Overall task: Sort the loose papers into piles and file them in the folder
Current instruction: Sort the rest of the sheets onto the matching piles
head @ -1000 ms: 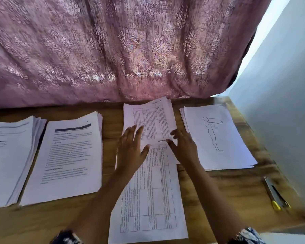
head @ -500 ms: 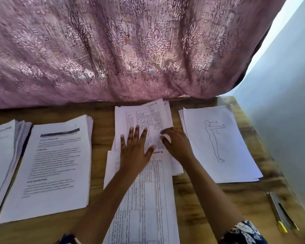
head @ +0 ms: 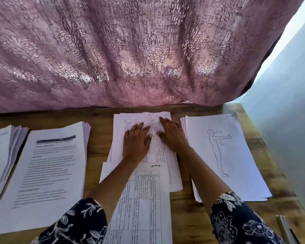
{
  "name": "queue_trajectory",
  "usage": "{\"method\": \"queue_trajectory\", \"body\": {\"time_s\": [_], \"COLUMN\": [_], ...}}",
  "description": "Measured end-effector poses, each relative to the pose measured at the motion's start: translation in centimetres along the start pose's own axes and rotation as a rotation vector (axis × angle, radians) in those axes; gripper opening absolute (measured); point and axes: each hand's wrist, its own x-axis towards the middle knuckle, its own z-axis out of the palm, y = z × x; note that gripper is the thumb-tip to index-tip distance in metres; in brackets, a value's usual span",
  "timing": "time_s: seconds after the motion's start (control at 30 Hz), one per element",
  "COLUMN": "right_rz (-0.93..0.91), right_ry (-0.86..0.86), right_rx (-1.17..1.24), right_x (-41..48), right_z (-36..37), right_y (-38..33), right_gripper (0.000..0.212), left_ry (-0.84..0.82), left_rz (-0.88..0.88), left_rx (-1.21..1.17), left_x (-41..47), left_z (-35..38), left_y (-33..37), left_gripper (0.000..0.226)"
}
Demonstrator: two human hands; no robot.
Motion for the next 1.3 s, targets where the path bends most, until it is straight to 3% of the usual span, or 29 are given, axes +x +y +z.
{"method": "queue_trajectory", "body": {"time_s": [0.07, 0.17, 0.23, 0.4, 0.5, 0.6, 0.67, 0.83, 1.0, 1.07, 1.17, 1.3], "right_rz": [0.022, 0.148, 0.117, -0.315, -0.243, -0.132, -0.121, -0.115, -0.097, -0.023, 0.115, 0.072], "right_ry": [0.088, 0.266, 0.280, -0.016, -0.098, 0.014, 0.054, -0.097, 0.011, 0.144, 0.290, 0.180], "right_rx": [0.069, 0.391, 0.491, 0.118, 0.225, 0.407, 0.297, 0.046, 0.036, 0.186, 0.634, 0.827], "right_x": [-0.3, -1.0, -1.6, -2.9, -3.3, -2.4, -0.9, 1.7, 1.1, 0.7, -0.2, -1.6], "right_z": [-0.1, -0.2, 0.0, 0.4, 0.0, -1.0, -1.3, -0.7, -0.2, 0.4, 0.7, 0.5], "right_y": [-0.8, -1.7, -1.5, 0.0, -0.1, 0.0, 0.6, 1.9, 0.9, 0.5, -0.5, -0.9], "right_gripper": [0.060, 0.058, 0.059, 0.053, 0.052, 0.035, 0.035, 0.069, 0.064, 0.062, 0.053, 0.050], "left_ry": [0.012, 0.021, 0.041, 0.143, 0.169, 0.163, 0.170, 0.205, 0.175, 0.171, 0.159, 0.131], "left_rz": [-0.021, -0.053, -0.063, 0.022, 0.027, 0.024, 0.007, -0.034, -0.075, -0.089, -0.111, -0.136], "left_rx": [-0.054, -0.139, -0.210, -0.313, -0.225, -0.141, -0.116, -0.073, -0.106, -0.159, -0.223, -0.339], "left_x": [0.0, 0.0, 0.0, -0.2, -0.1, -0.1, 0.0, 0.3, 0.3, 0.4, 0.2, -0.1], "left_z": [0.1, -0.1, -0.3, -0.9, -0.6, 0.2, 0.5, 0.4, 0.5, 0.6, 0.4, -0.4], "left_y": [-0.1, -0.1, -0.1, 0.3, 0.1, -0.6, -0.8, -0.7, -0.7, -0.7, -0.5, -0.2], "left_gripper": [0.055, 0.062, 0.070, 0.076, 0.075, 0.059, 0.052, 0.051, 0.052, 0.053, 0.056, 0.061]}}
